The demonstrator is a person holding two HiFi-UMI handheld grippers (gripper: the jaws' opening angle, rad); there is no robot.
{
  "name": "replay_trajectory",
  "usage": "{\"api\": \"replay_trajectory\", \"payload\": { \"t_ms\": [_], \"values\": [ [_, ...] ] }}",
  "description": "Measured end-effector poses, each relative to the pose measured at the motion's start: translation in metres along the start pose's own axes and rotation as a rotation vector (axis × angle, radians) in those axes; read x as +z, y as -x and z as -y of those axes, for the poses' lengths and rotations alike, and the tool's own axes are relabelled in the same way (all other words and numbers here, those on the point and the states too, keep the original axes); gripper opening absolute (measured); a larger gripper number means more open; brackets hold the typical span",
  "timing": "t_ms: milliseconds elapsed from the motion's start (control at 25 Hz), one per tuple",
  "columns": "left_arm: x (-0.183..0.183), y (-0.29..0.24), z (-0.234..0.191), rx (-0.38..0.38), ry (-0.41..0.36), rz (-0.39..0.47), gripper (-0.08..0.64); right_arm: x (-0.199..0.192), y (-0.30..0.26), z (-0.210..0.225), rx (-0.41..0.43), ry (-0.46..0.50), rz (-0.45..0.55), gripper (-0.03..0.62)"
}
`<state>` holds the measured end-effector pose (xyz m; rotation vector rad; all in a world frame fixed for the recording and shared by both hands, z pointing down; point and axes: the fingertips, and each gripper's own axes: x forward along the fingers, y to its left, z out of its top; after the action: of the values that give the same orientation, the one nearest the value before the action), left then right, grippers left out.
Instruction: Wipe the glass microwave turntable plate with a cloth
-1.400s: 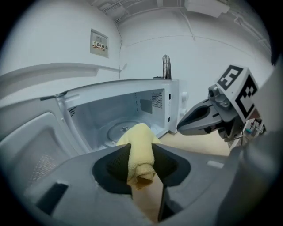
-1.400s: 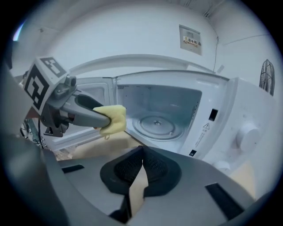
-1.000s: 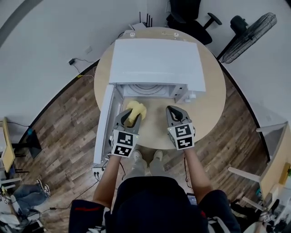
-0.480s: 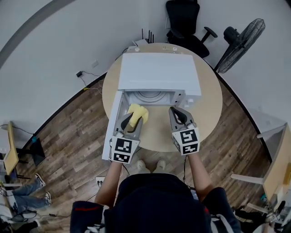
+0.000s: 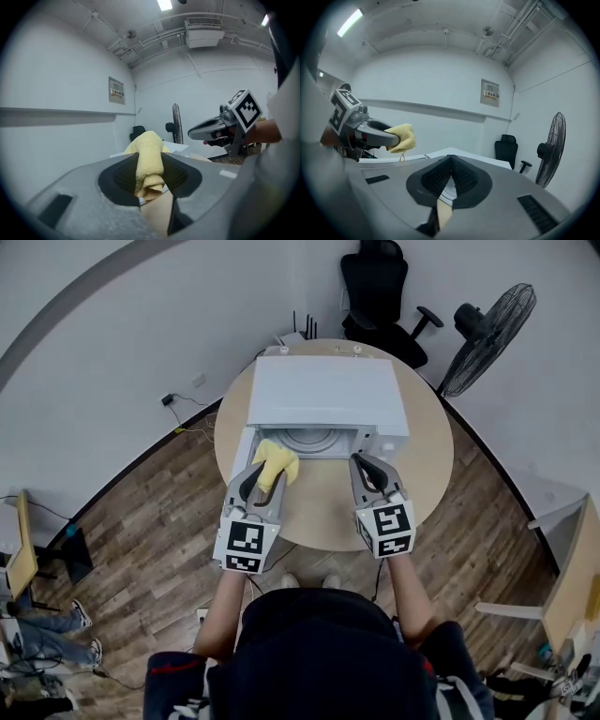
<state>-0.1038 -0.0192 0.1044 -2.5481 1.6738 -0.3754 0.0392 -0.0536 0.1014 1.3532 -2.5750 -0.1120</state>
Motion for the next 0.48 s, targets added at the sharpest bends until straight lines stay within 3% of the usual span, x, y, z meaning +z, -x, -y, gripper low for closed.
{"api": "replay_trajectory", "payload": {
  "t_ms": [280, 480],
  "values": [
    [0.017, 0.012, -0.003, 0.007, 0.007, 0.042, 0.126, 0.012, 0.01, 0.0, -0.02, 0.001, 0.026, 0.009],
    [0.021, 0.014, 0.004, 0.011, -0.062, 0.048, 0.126, 0.008, 0.01, -0.002, -0.022, 0.017, 0.01, 0.009]
  ]
}}
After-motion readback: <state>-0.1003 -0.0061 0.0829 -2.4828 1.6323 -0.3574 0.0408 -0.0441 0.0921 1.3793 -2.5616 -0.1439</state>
